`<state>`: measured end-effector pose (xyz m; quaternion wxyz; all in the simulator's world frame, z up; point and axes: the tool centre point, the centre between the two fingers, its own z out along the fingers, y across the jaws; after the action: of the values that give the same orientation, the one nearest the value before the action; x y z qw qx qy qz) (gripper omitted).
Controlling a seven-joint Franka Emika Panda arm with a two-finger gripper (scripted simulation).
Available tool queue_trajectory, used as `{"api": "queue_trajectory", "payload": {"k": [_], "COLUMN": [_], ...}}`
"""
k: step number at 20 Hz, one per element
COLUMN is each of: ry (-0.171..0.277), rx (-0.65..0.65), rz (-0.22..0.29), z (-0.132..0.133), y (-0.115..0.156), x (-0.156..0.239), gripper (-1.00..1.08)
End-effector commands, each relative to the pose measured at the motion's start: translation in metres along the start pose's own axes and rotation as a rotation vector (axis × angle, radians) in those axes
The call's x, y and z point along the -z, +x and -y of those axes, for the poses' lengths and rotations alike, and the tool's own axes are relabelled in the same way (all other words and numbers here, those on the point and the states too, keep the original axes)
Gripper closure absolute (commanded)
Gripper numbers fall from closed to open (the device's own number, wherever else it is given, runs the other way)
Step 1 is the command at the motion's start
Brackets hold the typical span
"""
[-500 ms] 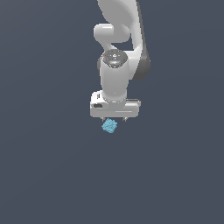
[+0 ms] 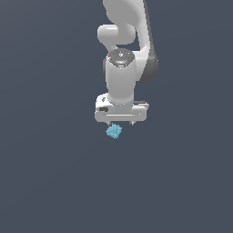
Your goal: Pick up the object and move it to a goal position.
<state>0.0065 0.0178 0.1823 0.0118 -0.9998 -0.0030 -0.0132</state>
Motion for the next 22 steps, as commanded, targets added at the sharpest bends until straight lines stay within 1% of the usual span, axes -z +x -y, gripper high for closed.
{"api": "queue_trajectory", "payload": {"k": [1, 7, 12, 17, 22], "ry": [0.004, 0.003, 0.001, -0.002, -0.010], "rx": [0.006, -0.010, -0.064, -0.155, -0.284], "rz": [-0.007, -0.004, -0.001, 0.005, 0.012], "z": [0.002, 0.001, -0.002, -0.008, -0.016], "y": [0.001, 0.000, -0.006, -0.016, -0.031], "x": [0.002, -0.001, -0.012, -0.029, -0.052], "gripper": [-0.92, -0.92, -0.92, -0.92, -0.92]}}
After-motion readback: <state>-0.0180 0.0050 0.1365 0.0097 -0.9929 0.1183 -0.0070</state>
